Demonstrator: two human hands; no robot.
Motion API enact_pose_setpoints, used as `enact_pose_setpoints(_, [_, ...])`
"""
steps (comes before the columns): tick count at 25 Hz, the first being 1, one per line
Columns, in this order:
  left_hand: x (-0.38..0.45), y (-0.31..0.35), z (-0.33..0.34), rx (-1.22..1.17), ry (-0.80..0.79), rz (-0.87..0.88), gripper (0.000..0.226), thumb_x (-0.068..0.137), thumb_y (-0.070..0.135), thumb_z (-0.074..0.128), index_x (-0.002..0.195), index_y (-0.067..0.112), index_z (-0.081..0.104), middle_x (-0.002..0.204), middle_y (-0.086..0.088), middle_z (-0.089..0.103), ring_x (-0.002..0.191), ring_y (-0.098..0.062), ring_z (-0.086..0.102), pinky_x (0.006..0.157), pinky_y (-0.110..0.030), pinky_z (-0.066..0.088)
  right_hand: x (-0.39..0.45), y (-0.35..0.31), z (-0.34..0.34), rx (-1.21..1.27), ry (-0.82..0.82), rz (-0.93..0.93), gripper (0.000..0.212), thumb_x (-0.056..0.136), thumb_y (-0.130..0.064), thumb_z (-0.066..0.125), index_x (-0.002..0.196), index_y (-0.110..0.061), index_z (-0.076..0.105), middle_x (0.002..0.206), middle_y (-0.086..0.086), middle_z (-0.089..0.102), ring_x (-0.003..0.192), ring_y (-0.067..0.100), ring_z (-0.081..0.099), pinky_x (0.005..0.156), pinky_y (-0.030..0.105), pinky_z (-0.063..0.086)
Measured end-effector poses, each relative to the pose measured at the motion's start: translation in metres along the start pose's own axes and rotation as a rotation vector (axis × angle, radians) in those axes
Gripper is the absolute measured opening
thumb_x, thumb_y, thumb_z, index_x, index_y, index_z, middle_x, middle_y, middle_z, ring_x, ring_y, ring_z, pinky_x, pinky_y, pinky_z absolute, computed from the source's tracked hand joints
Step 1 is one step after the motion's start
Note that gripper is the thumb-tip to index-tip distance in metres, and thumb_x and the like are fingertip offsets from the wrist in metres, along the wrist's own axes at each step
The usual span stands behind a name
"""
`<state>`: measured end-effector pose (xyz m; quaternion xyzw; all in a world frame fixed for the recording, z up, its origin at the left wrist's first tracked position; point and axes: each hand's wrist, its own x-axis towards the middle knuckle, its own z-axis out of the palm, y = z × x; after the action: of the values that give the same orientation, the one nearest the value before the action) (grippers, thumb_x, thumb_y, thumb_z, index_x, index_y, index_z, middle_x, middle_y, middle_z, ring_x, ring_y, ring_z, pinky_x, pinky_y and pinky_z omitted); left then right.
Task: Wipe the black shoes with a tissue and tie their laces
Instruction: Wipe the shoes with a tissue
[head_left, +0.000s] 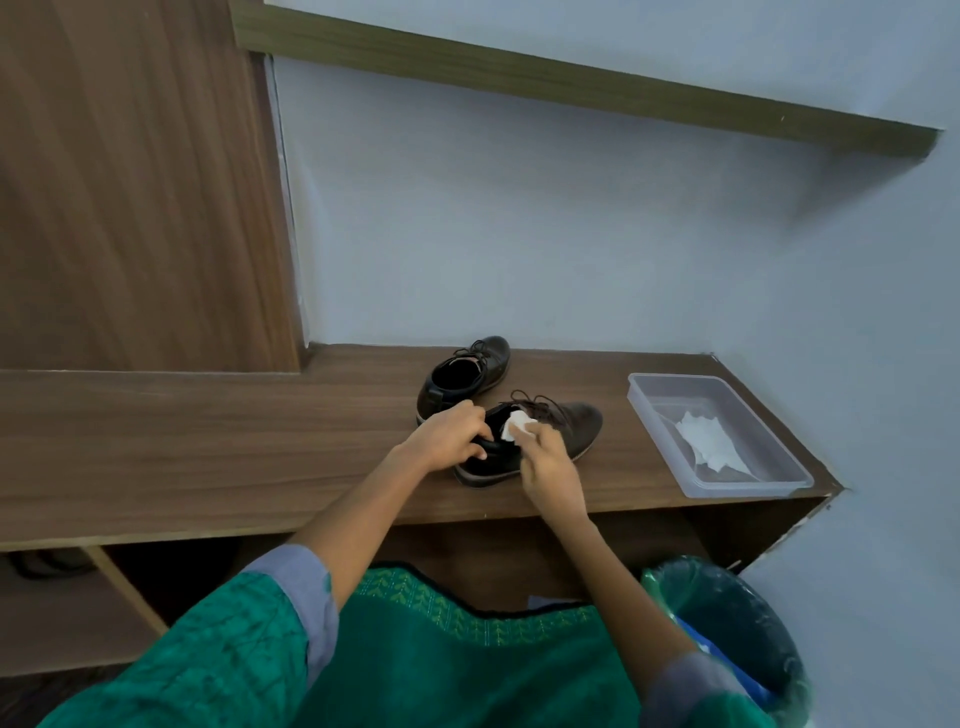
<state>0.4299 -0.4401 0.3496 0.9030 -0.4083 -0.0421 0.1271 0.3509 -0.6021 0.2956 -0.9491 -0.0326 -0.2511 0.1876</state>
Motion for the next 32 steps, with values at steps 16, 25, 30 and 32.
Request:
enact_pose_setpoints(16, [0.015, -0.005, 0.0, -0.198, -0.026, -0.111, 0.025, 0.081, 0.016, 0.069, 0.106, 0.011, 0.069, 0.097, -0.002, 0.054, 0.099, -0.018, 0.053, 0.08, -0.026, 0.039, -0.04, -0.052, 0.034, 0.062, -0.128, 0.286, 0.06, 0.096, -0.012, 0.042, 0.149, -0.004, 0.013, 0.151, 0.018, 0.023, 0.131, 0.033, 0.03, 0.098, 0.04, 0.043])
enact_pose_setpoints(25, [0.006, -0.019, -0.008, -0.717, -0.043, -0.257, 0.027, 0.08, 0.004, 0.069, 0.107, 0.004, 0.068, 0.086, 0.007, 0.058, 0.088, -0.008, 0.054, 0.088, -0.025, 0.04, -0.018, 0.012, -0.015, -0.015, -0.125, 0.407, 0.052, 0.1, -0.03, 0.037, 0.147, -0.015, 0.024, 0.151, 0.007, 0.031, 0.133, 0.029, 0.026, 0.104, 0.039, 0.034])
enact_pose_setpoints(30, [0.001, -0.025, -0.003, -0.567, 0.102, -0.249, 0.028, 0.081, 0.005, 0.067, 0.109, 0.005, 0.068, 0.11, -0.01, 0.066, 0.097, -0.012, 0.057, 0.088, -0.02, 0.041, -0.026, -0.036, 0.008, -0.209, -0.18, -0.103, 0.047, 0.095, -0.035, 0.032, 0.136, -0.016, 0.045, 0.138, 0.002, 0.05, 0.126, 0.024, 0.045, 0.102, 0.04, 0.041])
enact_pose_setpoints(32, [-0.001, -0.021, 0.0, -0.481, 0.16, -0.222, 0.028, 0.083, 0.003, 0.064, 0.11, 0.005, 0.067, 0.109, -0.01, 0.067, 0.101, -0.017, 0.059, 0.084, -0.018, 0.041, -0.032, -0.049, 0.018, -0.295, -0.252, -0.292, 0.048, 0.093, -0.035, 0.031, 0.13, -0.014, 0.054, 0.131, 0.002, 0.057, 0.12, 0.023, 0.054, 0.104, 0.039, 0.042])
